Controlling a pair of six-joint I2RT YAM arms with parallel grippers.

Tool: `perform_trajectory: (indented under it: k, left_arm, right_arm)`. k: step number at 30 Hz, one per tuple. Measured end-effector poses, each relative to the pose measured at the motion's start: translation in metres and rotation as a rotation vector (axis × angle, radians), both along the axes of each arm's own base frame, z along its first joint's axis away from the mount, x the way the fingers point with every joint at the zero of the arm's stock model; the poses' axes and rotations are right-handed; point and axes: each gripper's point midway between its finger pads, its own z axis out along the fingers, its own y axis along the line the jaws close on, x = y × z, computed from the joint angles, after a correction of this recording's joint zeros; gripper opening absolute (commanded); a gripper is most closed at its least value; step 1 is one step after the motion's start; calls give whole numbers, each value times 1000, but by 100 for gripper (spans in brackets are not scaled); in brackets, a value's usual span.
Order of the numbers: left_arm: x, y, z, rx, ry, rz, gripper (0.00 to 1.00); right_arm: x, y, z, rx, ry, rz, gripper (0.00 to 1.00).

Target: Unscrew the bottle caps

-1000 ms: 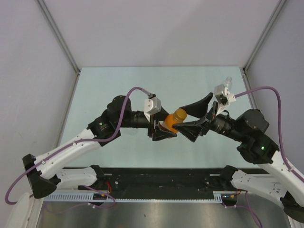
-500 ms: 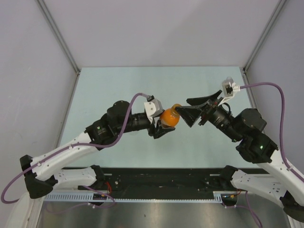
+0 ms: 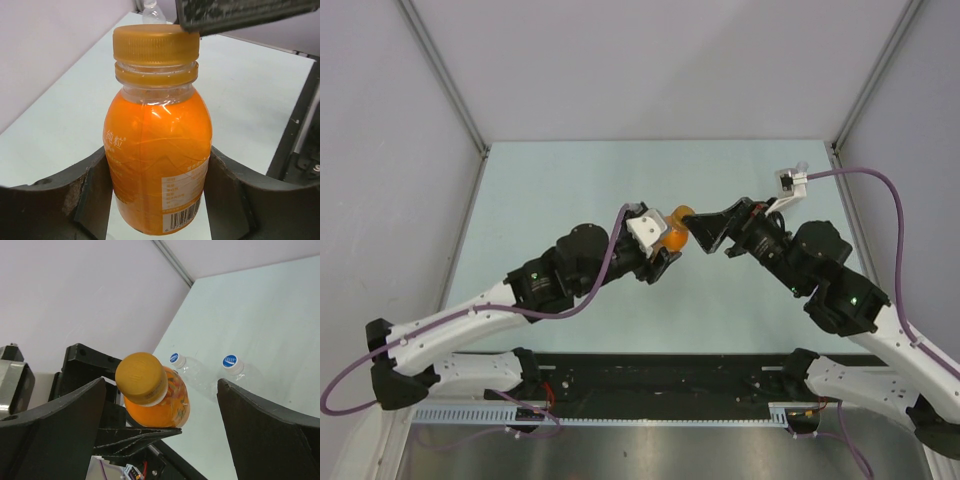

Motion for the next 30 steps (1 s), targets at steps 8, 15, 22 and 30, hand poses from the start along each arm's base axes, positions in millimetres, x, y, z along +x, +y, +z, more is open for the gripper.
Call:
perform_trajectory:
  k: [8,15,22,30]
  left_arm:
    - [4,0,-6,50,-41,72,0]
    - [4,0,-10,85,-75,118,0]
    - [8,3,-3,74,-99,164,0]
    - [8,4,1,70,-121,188,0]
  right_arm:
    - [-2,13,-11,-6,47,-2,96]
    - [2,20,-19,-21,72,-27,88]
    - [7,16,-18,-1,79,-65,74]
    - [6,19,-11,24,64,-66,71]
